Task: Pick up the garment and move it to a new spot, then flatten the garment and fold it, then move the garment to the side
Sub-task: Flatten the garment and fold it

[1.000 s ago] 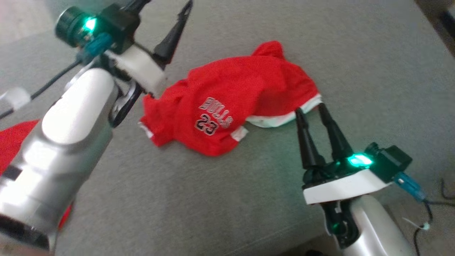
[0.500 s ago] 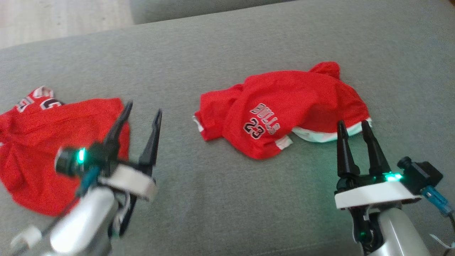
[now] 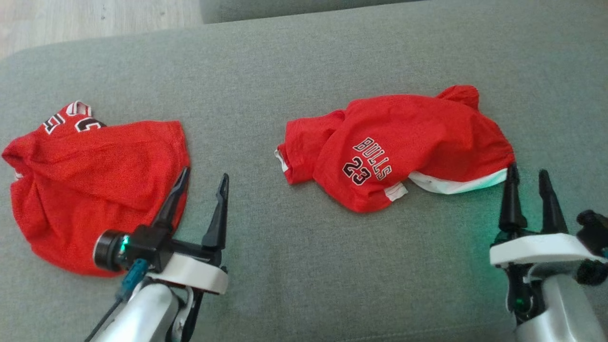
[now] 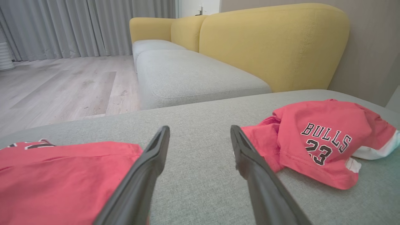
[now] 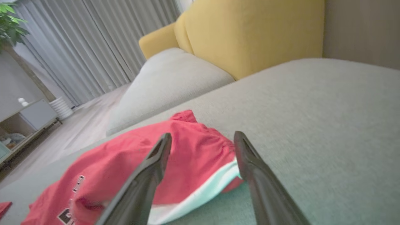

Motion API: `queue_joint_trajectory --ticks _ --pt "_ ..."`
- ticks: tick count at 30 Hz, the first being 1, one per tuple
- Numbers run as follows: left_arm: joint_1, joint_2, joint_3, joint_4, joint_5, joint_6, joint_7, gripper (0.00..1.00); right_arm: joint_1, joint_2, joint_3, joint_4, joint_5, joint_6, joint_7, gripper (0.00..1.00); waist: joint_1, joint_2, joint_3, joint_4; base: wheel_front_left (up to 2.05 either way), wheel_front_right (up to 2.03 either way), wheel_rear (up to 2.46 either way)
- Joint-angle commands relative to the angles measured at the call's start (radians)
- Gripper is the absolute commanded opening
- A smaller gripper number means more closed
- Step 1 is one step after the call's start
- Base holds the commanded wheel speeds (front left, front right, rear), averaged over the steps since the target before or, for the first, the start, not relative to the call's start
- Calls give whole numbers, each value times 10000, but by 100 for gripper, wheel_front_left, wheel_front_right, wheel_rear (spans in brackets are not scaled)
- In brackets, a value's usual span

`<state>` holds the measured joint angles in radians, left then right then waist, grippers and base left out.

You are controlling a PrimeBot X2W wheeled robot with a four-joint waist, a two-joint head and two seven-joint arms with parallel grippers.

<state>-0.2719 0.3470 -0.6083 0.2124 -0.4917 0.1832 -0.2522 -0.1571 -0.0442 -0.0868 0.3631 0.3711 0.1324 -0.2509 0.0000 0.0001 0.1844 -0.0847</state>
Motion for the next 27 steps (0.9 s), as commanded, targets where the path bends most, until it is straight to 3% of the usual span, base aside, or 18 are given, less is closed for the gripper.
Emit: queue_joint_trajectory --ticks 1,8,17,18,19,20,27 --pt "-310 51 504 -230 123 -95 -93 100 -483 -60 -24 257 130 -17 -109 100 0 -1 74 -8 0 0 0" --pt "-358 -291 704 57 416 -497 -94 100 -2076 -60 -50 3374 2045 -17 -109 100 0 -1 391 36 0 0 0" --pt "-496 -521 937 337 727 -838 -94 100 -3238 -60 526 5047 3259 -17 -109 100 0 -1 731 242 0 0 0" --pt "-497 -545 968 362 753 -862 -95 100 -3287 -60 560 5120 3309 -17 -109 75 0 -1 737 252 0 0 0" --pt "-492 -565 1003 381 776 -883 -95 100 -3335 -60 507 5045 3326 -17 -109 24 0 -1 736 249 0 0 0" --pt "-483 -584 1038 401 798 -904 -95 100 -3360 -60 407 4884 3297 -17 -109 0 0 -1 725 241 0 0 0" --pt "-396 -767 1234 537 888 -1016 -95 100 -3182 -60 -925 3130 2537 -17 -109 0 0 -1 452 189 0 0 0"
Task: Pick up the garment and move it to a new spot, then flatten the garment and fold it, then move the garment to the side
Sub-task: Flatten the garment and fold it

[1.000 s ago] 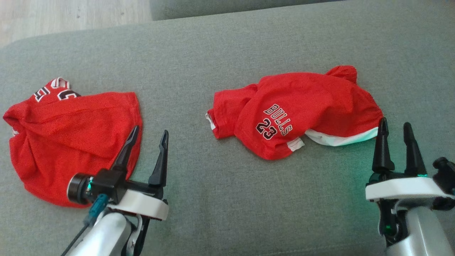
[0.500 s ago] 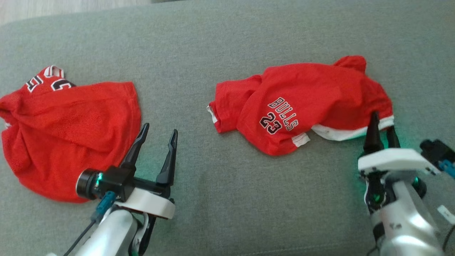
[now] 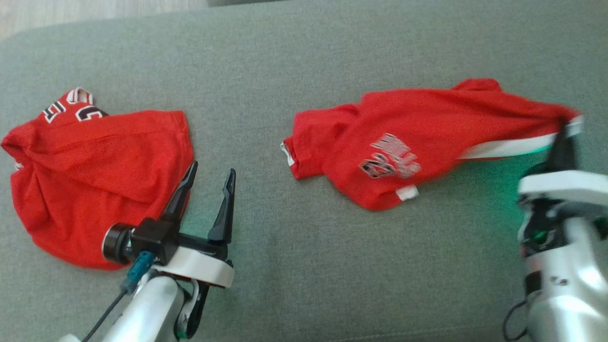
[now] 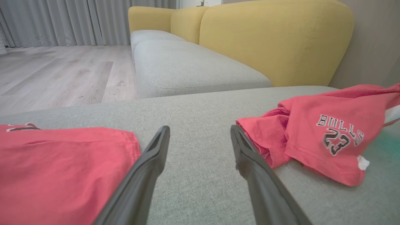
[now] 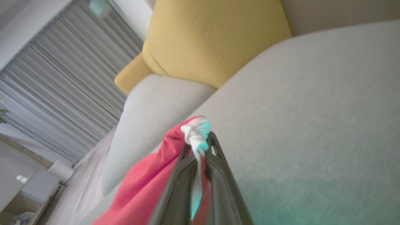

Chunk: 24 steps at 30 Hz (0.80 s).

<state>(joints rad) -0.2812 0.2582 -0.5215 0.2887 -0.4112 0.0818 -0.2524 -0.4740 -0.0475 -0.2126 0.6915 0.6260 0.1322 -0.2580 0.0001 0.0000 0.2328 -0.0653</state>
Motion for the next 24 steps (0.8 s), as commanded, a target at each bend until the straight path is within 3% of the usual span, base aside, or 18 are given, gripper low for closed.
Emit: queue_joint_trajectory --ticks 1,4,8,14,19,24 --pt "-284 78 404 -215 95 -22 -93 100 3 -27 57 -469 -107 -15 -38 0 -1 0 -104 -2 0 0 0" --pt "-186 -52 553 -205 113 -73 -93 100 -127 -27 -738 -1324 -369 -15 -38 0 -1 0 -330 5 0 0 0" --pt "43 -262 800 -201 143 -183 -93 100 -1020 -30 -1958 -2284 -1619 -15 -26 0 -1 0 -731 94 0 0 0" --pt "267 -590 1127 -264 178 -351 -93 100 -2981 -655 -2897 -3549 -3382 -15 1260 0 -1 0 -1038 399 0 0 0" --pt "448 -835 1339 -272 278 -514 -93 100 -3733 -622 -2139 -4484 -3930 -15 2291 0 -1 0 -1101 663 0 0 0" --pt "496 -966 1457 -170 421 -694 -93 100 -2747 -165 -262 -4846 -4042 -15 2922 0 -1 0 -957 919 0 0 0"
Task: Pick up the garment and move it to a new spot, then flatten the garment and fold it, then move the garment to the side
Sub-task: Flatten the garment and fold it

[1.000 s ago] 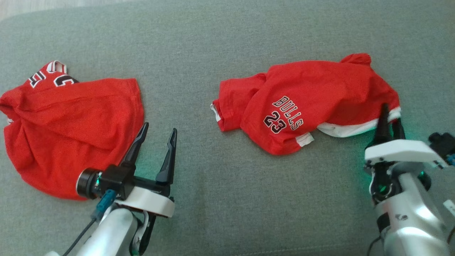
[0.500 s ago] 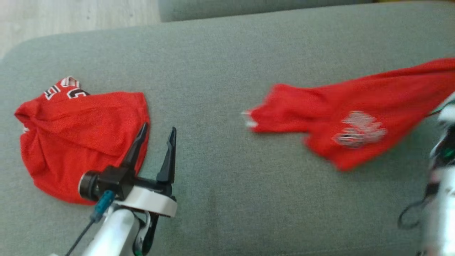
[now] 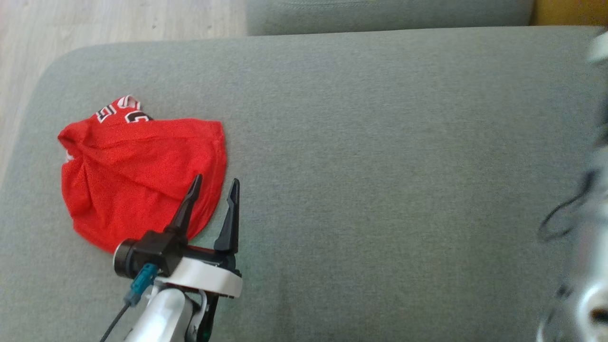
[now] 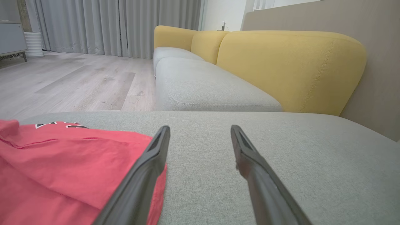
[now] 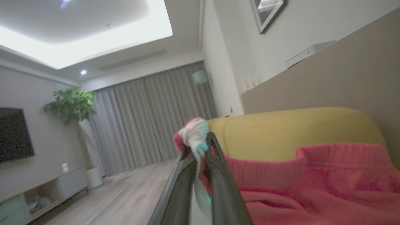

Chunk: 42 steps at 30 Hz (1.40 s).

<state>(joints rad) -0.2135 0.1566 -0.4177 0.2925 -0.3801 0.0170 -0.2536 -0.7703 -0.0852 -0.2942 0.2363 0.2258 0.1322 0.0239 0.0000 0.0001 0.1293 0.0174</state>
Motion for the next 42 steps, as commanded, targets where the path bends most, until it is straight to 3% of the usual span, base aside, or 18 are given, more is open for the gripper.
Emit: queue_joint_trajectory --ticks 1,7,11,12,13,19,24,32,36,42 --pt "-199 31 440 -184 135 -76 -82 100 567 264 1014 -242 -25 -15 144 0 0 -1 120 142 0 0 0" --pt "-356 -94 481 30 279 -260 -82 100 2943 344 4507 977 837 -15 -526 0 0 -1 360 425 0 0 0" --pt "-434 -184 498 183 362 -353 -82 100 3610 347 6684 2056 1272 -15 -1151 0 0 -1 417 509 0 0 0" --pt "-452 -212 502 213 382 -366 -82 100 3630 347 7040 2265 1351 -15 -1307 58 0 -1 424 512 0 0 0" --pt "-472 -241 505 243 400 -381 -82 100 3622 348 7354 2472 1492 -15 -1380 100 0 -1 429 512 0 0 0" --pt "-514 -351 567 339 473 -451 -82 100 3302 348 7787 3129 1863 -15 -1970 100 0 -1 384 363 0 0 0" --pt "-403 -380 749 336 538 -500 -82 100 3093 349 7424 3330 1735 -15 -2477 100 0 -1 241 -38 0 0 0" --pt "-272 -386 1020 152 696 -547 -82 100 4152 349 5272 2198 666 -15 -2841 100 0 -1 104 -869 0 0 0" --pt "-233 -410 1054 110 786 -608 -82 100 5209 349 3945 1422 813 -15 -2852 100 0 -1 161 -1151 0 0 0" --pt "-296 -496 1010 151 903 -711 -82 100 5642 350 2856 1559 622 -15 -2852 100 0 -1 334 -1249 0 0 0"
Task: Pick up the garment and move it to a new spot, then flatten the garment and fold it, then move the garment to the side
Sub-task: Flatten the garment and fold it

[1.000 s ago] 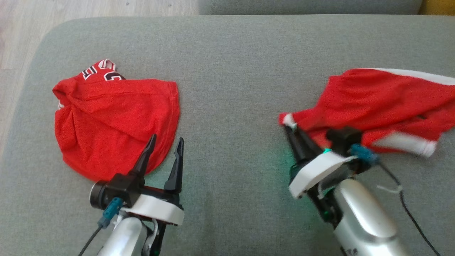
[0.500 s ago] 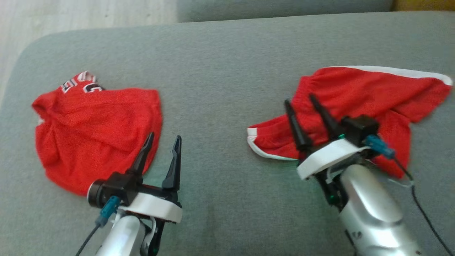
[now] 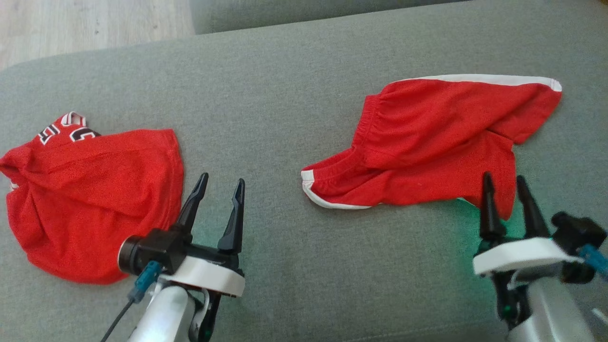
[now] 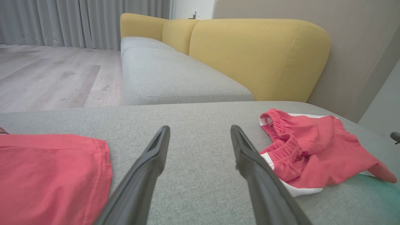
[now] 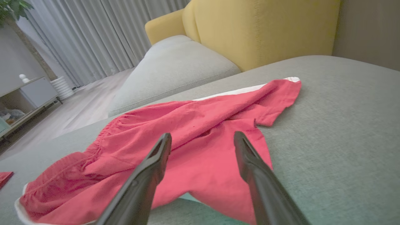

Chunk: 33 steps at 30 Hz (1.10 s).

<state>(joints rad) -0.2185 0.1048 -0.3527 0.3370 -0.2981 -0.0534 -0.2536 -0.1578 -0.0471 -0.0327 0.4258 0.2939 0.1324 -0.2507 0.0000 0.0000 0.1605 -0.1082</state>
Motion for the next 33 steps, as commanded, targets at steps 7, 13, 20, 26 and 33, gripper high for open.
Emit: queue_joint_trajectory --ticks 7,13,20,26,33 --pt "-429 -53 240 -108 219 -155 -82 100 -2388 -32 -1786 1507 -720 -17 1664 100 0 0 415 401 0 0 0" --pt "-480 -130 218 -21 247 -214 -82 100 -3446 -32 -3202 2806 -1890 -17 2434 100 0 0 632 767 0 0 0" --pt "-594 -173 295 -15 323 -273 -82 100 -4361 -32 -4013 3930 -2980 -17 2723 0 0 0 932 1060 0 0 0" --pt "-687 -213 371 -28 406 -304 -82 100 -5007 -32 -4150 3746 -3541 -17 2311 0 0 0 1085 1110 0 0 0" --pt "-782 -338 431 -18 409 -337 -82 100 -5791 -79 -3704 2342 -4286 -17 3249 0 0 0 1118 1202 0 0 0"
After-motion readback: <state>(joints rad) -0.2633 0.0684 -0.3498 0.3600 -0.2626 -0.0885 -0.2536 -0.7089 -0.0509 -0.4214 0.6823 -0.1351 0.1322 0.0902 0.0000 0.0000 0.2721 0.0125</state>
